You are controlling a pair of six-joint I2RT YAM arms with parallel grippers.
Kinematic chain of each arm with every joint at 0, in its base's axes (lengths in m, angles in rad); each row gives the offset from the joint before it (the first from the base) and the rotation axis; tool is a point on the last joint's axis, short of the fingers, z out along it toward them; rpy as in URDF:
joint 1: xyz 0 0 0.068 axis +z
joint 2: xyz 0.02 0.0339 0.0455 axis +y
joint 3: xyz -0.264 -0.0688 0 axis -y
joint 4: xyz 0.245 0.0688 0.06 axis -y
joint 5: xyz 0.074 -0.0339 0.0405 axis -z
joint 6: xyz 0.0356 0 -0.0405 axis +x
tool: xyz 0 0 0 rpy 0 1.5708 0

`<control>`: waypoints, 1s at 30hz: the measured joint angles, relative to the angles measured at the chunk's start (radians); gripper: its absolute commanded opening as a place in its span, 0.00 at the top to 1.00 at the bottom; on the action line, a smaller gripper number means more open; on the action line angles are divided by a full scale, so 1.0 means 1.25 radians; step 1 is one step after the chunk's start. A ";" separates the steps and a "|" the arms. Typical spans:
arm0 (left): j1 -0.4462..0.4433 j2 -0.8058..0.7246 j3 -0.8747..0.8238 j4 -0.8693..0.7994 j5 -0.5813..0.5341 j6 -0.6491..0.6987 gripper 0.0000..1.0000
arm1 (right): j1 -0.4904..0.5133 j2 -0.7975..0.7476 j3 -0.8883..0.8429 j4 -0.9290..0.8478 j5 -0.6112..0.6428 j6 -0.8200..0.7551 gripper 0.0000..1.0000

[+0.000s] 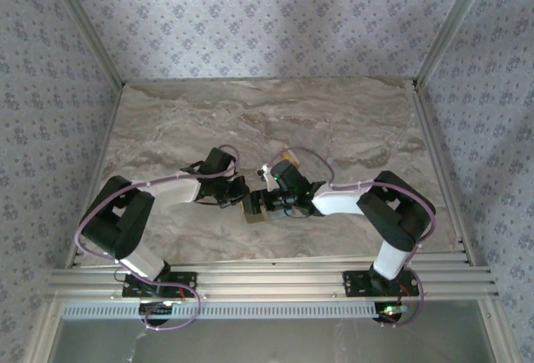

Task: Put the credit cards into the card holder
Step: Open the card holder at the center of the table, then flip over the card slot in the card holder.

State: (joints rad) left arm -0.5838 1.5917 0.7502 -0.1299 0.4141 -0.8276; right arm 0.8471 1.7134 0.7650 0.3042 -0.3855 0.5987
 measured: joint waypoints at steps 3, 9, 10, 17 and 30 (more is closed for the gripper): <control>0.000 0.025 0.000 0.002 -0.005 0.007 0.96 | -0.002 -0.010 -0.002 -0.011 0.000 -0.001 0.18; 0.001 0.053 0.025 -0.011 -0.006 0.055 0.96 | -0.016 -0.056 0.017 -0.137 0.054 -0.039 0.27; 0.001 0.054 0.030 -0.018 -0.007 0.063 0.95 | -0.020 -0.059 0.029 -0.165 0.069 -0.050 0.31; -0.003 0.053 0.047 -0.047 -0.046 0.125 0.93 | -0.039 -0.060 0.096 -0.315 0.175 -0.114 0.55; -0.003 0.052 0.052 -0.052 -0.078 0.174 0.92 | -0.001 0.018 0.195 -0.455 0.350 -0.164 0.66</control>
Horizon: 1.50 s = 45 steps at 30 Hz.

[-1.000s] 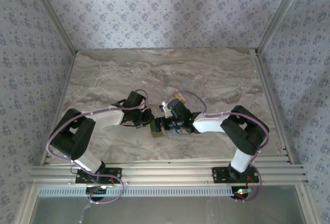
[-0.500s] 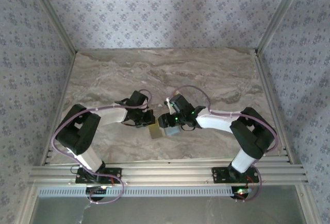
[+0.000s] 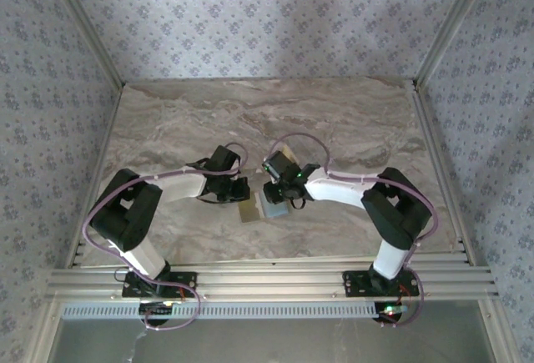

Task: Put the credit cards into the card holder
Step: Flip over the card slot in the card holder.

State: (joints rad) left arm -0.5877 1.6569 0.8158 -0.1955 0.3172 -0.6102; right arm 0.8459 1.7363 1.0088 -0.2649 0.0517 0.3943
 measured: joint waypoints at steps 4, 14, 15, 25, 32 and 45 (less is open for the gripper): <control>0.000 0.000 0.000 0.000 0.000 0.000 0.92 | 0.013 0.025 0.018 -0.027 0.047 -0.001 0.64; 0.000 0.000 0.000 0.001 0.001 0.000 0.92 | 0.043 0.060 0.049 -0.049 0.116 -0.006 0.64; 0.000 0.000 0.000 0.001 0.001 0.000 0.92 | 0.046 0.061 0.050 -0.049 0.122 -0.005 0.64; 0.000 0.001 0.000 0.002 0.003 0.000 0.92 | 0.065 0.064 0.049 -0.039 0.150 0.013 0.86; 0.000 0.002 -0.001 0.004 0.003 0.000 0.92 | 0.067 0.061 0.048 -0.035 0.141 0.016 1.00; 0.002 0.007 -0.001 0.007 0.009 -0.006 0.92 | 0.049 0.040 0.049 -0.036 0.098 0.016 1.00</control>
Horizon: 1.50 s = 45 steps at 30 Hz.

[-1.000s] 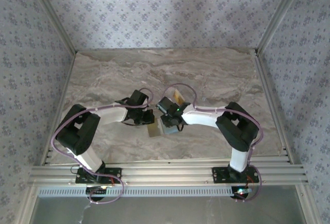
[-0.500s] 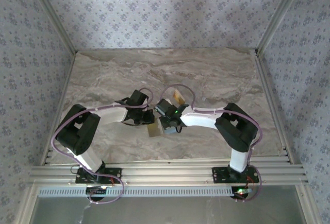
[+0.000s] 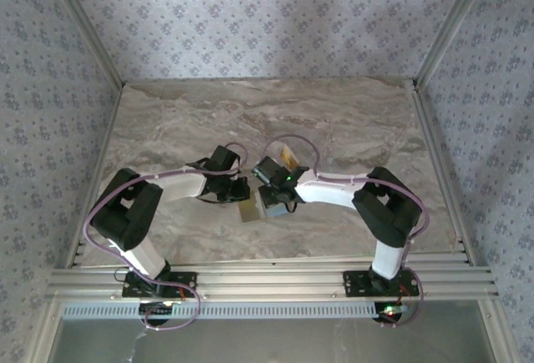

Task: Put the credit cards into the card holder
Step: Flip over the card slot in the card holder.

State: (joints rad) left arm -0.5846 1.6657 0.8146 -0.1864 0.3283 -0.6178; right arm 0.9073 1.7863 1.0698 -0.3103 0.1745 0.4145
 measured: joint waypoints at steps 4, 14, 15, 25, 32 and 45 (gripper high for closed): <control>0.000 0.001 0.000 0.001 0.000 -0.003 0.92 | 0.000 -0.005 0.002 0.005 -0.018 0.005 1.00; 0.002 0.004 0.000 0.002 0.008 -0.015 0.92 | -0.004 -0.037 -0.014 0.066 -0.128 0.022 0.87; 0.002 0.004 0.000 0.002 0.008 -0.016 0.92 | -0.006 -0.039 -0.020 0.078 -0.141 0.027 0.86; 0.002 0.006 0.000 0.003 0.012 -0.018 0.92 | -0.029 -0.055 -0.090 0.176 -0.245 0.077 0.68; 0.007 0.009 0.000 0.005 0.021 -0.024 0.92 | -0.028 -0.083 -0.133 0.210 -0.289 0.110 0.61; 0.007 0.015 0.000 0.005 0.022 -0.024 0.92 | 0.005 -0.136 -0.200 0.211 -0.290 0.160 0.53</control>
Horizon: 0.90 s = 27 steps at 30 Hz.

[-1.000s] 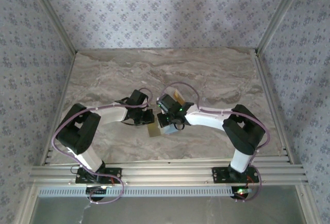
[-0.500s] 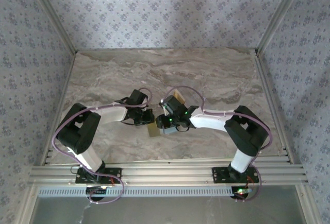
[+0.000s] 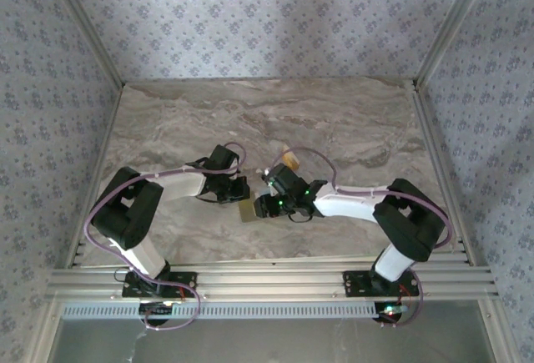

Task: Put the credit cards into the card holder
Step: Flip over the card slot in the card holder.

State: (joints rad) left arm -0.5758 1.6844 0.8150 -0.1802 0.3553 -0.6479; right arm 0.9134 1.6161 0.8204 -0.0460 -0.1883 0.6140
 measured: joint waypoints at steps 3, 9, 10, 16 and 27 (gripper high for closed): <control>0.000 0.001 0.000 0.000 0.000 0.000 0.92 | 0.009 -0.001 -0.006 -0.005 0.008 0.012 0.49; 0.004 0.003 0.000 0.000 0.006 0.000 0.92 | 0.018 -0.001 -0.006 -0.009 0.019 0.024 0.42; 0.004 0.005 0.000 0.001 0.009 0.000 0.92 | 0.020 -0.001 -0.006 -0.009 0.019 0.024 0.41; 0.007 0.006 0.000 0.001 0.015 0.000 0.92 | 0.034 -0.004 -0.006 -0.017 0.028 0.037 0.39; 0.009 0.006 0.000 0.002 0.019 0.000 0.92 | 0.038 -0.005 0.009 -0.036 0.050 0.014 0.38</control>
State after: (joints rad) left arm -0.5648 1.6917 0.8154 -0.1783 0.3790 -0.6483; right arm 0.9611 1.6096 0.8314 -0.0914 -0.1253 0.6312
